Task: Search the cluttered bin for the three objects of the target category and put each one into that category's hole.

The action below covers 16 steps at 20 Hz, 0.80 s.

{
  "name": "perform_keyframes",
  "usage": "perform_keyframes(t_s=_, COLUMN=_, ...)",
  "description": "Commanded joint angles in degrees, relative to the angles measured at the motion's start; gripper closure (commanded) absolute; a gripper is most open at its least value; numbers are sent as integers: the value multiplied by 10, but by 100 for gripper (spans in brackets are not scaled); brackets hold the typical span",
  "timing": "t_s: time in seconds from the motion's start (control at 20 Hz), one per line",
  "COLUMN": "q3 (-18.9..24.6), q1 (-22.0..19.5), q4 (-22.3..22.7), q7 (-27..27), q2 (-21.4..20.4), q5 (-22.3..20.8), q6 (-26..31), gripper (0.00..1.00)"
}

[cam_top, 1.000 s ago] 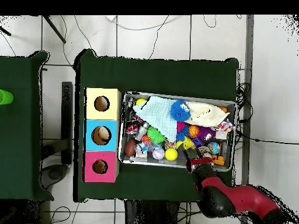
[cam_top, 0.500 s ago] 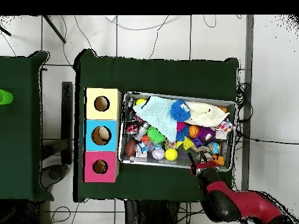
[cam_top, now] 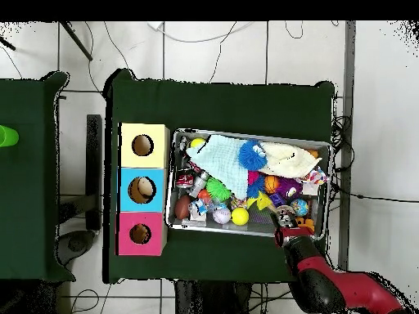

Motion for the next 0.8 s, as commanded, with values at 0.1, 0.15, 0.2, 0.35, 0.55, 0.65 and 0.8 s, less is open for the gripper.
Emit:
perform_keyframes(t_s=0.1, q3=49, q1=3, q4=-32, q7=14, q2=13, q5=-26, q6=61, gripper=0)
perform_keyframes(t_s=0.15, q3=49, q1=2, q4=-33, q7=12, q2=14, q5=-27, q6=62, gripper=0)
perform_keyframes(t_s=0.2, q3=48, q1=2, q4=-35, q7=11, q2=15, q5=-29, q6=63, gripper=0)
perform_keyframes(t_s=0.35, q3=34, q1=12, q4=-46, q7=10, q2=18, q5=-41, q6=52, gripper=0)
perform_keyframes(t_s=0.55, q3=86, q1=-37, q4=-39, q7=-6, q2=46, q5=-38, q6=84, gripper=0)
perform_keyframes(t_s=0.65, q3=118, q1=-70, q4=-39, q7=-22, q2=76, q5=-29, q6=111, gripper=0)
perform_keyframes(t_s=0.8, q3=147, q1=-96, q4=-41, q7=-50, q2=91, q5=-1, q6=153, gripper=0)
